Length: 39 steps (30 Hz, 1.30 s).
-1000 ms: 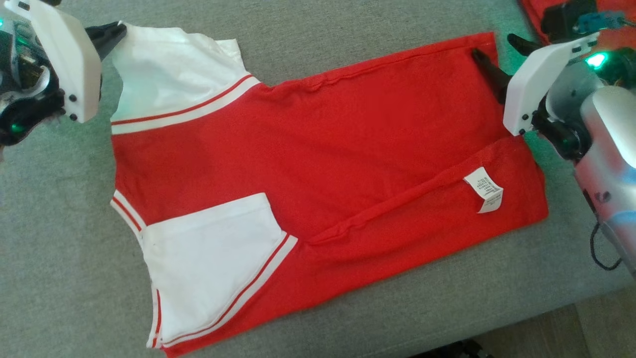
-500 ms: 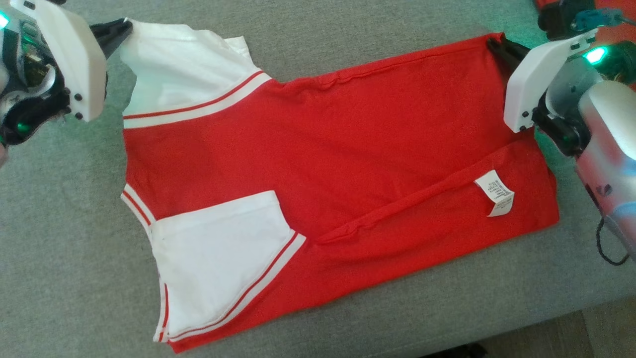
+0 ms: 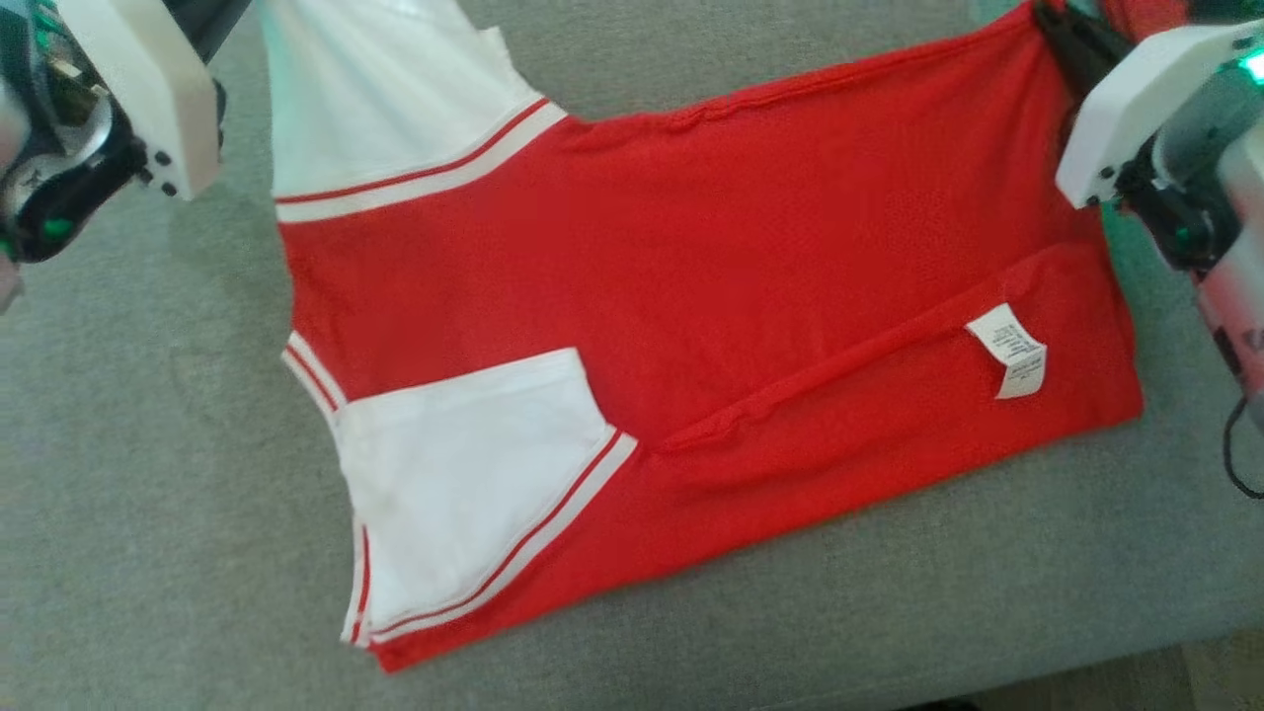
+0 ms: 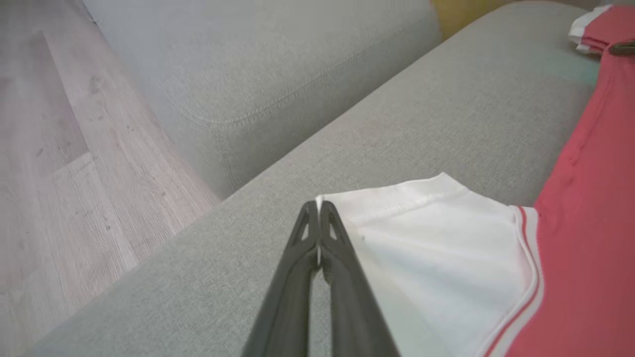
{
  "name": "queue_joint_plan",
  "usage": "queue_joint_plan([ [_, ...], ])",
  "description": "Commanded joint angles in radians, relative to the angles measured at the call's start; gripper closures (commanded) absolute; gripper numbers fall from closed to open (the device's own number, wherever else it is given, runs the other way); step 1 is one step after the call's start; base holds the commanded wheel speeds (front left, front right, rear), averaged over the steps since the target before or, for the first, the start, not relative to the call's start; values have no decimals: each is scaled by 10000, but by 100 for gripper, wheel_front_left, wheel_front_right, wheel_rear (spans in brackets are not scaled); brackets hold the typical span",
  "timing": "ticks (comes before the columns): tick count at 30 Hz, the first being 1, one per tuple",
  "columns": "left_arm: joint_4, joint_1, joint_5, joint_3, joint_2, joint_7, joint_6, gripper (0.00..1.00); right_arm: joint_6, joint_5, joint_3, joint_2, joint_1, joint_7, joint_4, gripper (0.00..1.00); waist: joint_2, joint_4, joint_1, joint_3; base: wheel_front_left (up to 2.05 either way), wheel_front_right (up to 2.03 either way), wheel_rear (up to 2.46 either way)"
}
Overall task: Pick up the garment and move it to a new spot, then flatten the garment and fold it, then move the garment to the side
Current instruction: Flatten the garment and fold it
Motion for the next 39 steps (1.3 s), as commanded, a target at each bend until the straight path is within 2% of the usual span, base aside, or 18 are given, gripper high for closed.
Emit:
queue_joint_plan([
  [1, -68, -587, 64, 465, 274, -245, 19, 100, -7, 191, -91, -219, -55, -148, -138, 100, 0, 135, -1, -105, 0, 0, 0],
  [8, -280, -625, -57, 455, 221, -1271, 19, 100, -7, 632, -148, -645, 231, -409, -306, 100, 0, 635, -1, -418, 0, 0, 0],
  [15, -1166, 119, -143, 453, 452, -1669, 19, 100, -7, 962, -170, -1161, 946, -501, -769, 100, 0, 1081, -1, -876, 0, 0, 0],
  [30, -4343, 3159, -3, 451, 1946, -1960, 25, 100, -7, 1458, -1299, -2826, 3810, -334, -2349, 100, 0, 2111, -1, -1763, 0, 0, 0],
  [39, -6045, 4946, 508, 451, 2160, -1979, 707, 100, -7, 1303, -2584, -3332, 5861, -120, -3571, 100, 0, 2265, -1, -1890, 0, 0, 0],
])
